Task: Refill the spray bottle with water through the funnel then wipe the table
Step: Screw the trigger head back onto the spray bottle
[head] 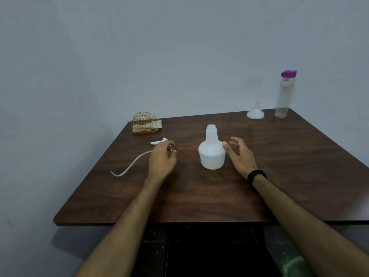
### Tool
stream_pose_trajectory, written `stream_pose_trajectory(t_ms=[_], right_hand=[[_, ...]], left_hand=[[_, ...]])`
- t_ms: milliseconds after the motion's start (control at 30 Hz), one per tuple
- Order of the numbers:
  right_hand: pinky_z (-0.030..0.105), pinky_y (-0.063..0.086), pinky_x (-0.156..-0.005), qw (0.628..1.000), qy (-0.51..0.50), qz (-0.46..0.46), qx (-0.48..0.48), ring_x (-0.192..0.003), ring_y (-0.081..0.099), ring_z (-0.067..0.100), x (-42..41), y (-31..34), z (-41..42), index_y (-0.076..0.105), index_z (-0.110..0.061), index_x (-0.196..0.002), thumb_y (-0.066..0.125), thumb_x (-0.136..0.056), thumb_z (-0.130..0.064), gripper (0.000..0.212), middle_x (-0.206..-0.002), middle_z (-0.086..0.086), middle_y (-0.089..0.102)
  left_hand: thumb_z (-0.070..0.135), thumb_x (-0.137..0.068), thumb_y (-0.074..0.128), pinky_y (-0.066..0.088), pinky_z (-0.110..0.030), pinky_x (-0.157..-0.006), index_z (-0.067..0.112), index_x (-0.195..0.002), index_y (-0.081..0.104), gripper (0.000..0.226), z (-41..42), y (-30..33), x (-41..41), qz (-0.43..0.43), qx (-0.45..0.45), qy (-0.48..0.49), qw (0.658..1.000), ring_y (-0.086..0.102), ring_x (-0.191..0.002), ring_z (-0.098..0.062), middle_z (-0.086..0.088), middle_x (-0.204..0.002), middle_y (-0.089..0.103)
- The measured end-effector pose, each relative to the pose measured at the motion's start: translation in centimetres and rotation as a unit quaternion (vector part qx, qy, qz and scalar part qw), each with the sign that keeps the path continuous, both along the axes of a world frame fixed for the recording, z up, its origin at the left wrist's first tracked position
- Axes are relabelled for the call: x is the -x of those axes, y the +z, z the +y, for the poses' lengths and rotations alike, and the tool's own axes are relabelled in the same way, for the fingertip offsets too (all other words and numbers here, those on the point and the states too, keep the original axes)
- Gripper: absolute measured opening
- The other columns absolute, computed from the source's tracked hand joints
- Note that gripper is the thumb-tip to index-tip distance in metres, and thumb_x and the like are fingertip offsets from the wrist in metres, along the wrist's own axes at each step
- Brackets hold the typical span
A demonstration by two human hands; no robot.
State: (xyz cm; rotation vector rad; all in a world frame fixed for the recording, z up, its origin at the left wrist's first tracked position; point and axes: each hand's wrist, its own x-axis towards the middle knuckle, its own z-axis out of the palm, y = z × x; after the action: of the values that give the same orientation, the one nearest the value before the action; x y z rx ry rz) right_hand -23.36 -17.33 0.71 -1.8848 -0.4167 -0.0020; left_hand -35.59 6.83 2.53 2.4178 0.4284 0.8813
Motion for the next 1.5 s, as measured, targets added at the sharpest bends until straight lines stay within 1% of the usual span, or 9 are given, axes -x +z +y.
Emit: stream_pose_trajectory(t_ms=[233, 500, 633, 833, 933, 1000, 1167, 1267, 1500], right_hand=[[0.043, 0.042, -0.109, 1.0, 0.015, -0.019, -0.019, -0.13, 0.05, 0.017, 0.6, -0.1, 0.8, 0.04, -0.026, -0.145, 0.049, -0.085, -0.071, 0.076, -0.145, 0.003, 0.051], [0.028, 0.039, -0.098, 0.999, -0.005, -0.031, -0.032, -0.119, 0.048, 0.008, 0.4, 0.0, 0.7, 0.041, -0.021, -0.146, 0.043, -0.094, -0.059, 0.064, -0.145, 0.004, 0.051], [0.042, 0.046, -0.103, 0.994, -0.055, -0.083, -0.055, -0.12, 0.052, 0.012, 0.6, 0.0, 0.3, 0.049, -0.023, -0.137, 0.045, -0.089, -0.072, 0.068, -0.137, 0.0, 0.055], [0.04, 0.049, -0.078, 0.937, -0.133, -0.307, -0.1, -0.093, 0.05, 0.01, 5.5, 2.1, 2.2, 0.063, -0.017, -0.105, 0.05, -0.09, -0.063, 0.05, -0.106, -0.006, 0.059], [0.035, 0.05, -0.072, 0.937, -0.056, -0.332, -0.093, -0.077, 0.055, 0.004, 8.6, 5.6, 5.6, 0.066, -0.025, -0.103, 0.062, -0.085, -0.056, 0.036, -0.1, -0.018, 0.058], [0.024, 0.052, -0.068, 0.954, -0.002, -0.291, -0.068, -0.072, 0.056, 0.005, 9.7, 8.0, 7.6, 0.06, -0.03, -0.121, 0.065, -0.082, -0.062, 0.051, -0.108, -0.024, 0.054], [0.005, 0.042, -0.07, 0.973, 0.003, -0.231, -0.031, -0.066, 0.057, 0.006, 7.5, 11.2, 9.8, 0.037, -0.028, -0.15, 0.074, -0.085, -0.042, 0.076, -0.126, -0.014, 0.054], [0.019, 0.053, -0.076, 0.968, -0.055, -0.231, -0.074, -0.065, 0.055, 0.008, 6.0, 12.5, 9.1, 0.051, -0.024, -0.14, 0.073, -0.089, -0.023, 0.056, -0.114, -0.005, 0.062], [0.006, 0.045, -0.071, 0.961, -0.12, -0.227, -0.101, -0.081, 0.058, 0.005, 1.9, 13.5, 5.7, 0.073, -0.012, -0.1, 0.064, -0.096, -0.024, 0.015, -0.107, 0.0, 0.058]], left_hand=[[0.032, -0.086, 0.069, 0.043, -0.045, -0.1, 0.011, -0.13, 0.047, 0.053, 6.1, 0.5, -4.6, 0.236, -0.039, 0.113, 0.964, 0.053, -0.123, -0.033, -0.013, -0.133, 0.056], [0.033, -0.095, 0.062, 0.046, -0.041, -0.098, 0.012, -0.136, 0.057, 0.046, 6.7, -0.2, -6.6, 0.281, -0.089, 0.106, 0.95, 0.053, -0.123, -0.03, -0.012, -0.134, 0.053], [0.031, -0.091, 0.068, 0.05, -0.037, -0.087, 0.009, -0.12, 0.069, 0.036, 5.8, 2.2, -6.6, 0.169, 0.012, 0.079, 0.982, 0.061, -0.114, -0.031, -0.013, -0.125, 0.065], [0.034, -0.094, 0.066, 0.042, -0.031, -0.072, 0.005, -0.11, 0.069, 0.033, 3.5, 12.3, -7.6, -0.045, 0.144, 0.033, 0.988, 0.064, -0.095, -0.026, -0.01, -0.104, 0.07], [0.037, -0.092, 0.068, 0.054, -0.037, -0.08, 0.013, -0.101, 0.069, 0.026, 1.5, 17.4, -8.1, -0.138, 0.276, -0.012, 0.951, 0.068, -0.087, -0.02, -0.001, -0.088, 0.07], [0.033, -0.091, 0.071, 0.057, -0.034, -0.085, 0.01, -0.102, 0.069, 0.025, -0.1, 20.2, -8.4, -0.192, 0.357, -0.066, 0.912, 0.068, -0.075, -0.013, 0.002, -0.081, 0.068], [0.025, -0.09, 0.075, 0.058, -0.024, -0.084, 0.009, -0.102, 0.066, 0.022, -3.3, 25.7, -8.8, -0.264, 0.491, -0.16, 0.815, 0.07, -0.072, -0.009, -0.006, -0.101, 0.065], [0.017, -0.09, 0.076, 0.059, -0.018, -0.075, 0.003, -0.116, 0.065, 0.032, -4.9, 27.5, -8.7, -0.288, 0.525, -0.194, 0.777, 0.069, -0.072, -0.012, -0.005, -0.104, 0.065], [0.012, -0.089, 0.075, 0.059, -0.022, -0.085, 0.009, -0.084, 0.07, 0.008, -7.8, 29.0, -8.3, -0.279, 0.582, -0.229, 0.729, 0.065, -0.058, -0.007, 0.003, -0.091, 0.067]])
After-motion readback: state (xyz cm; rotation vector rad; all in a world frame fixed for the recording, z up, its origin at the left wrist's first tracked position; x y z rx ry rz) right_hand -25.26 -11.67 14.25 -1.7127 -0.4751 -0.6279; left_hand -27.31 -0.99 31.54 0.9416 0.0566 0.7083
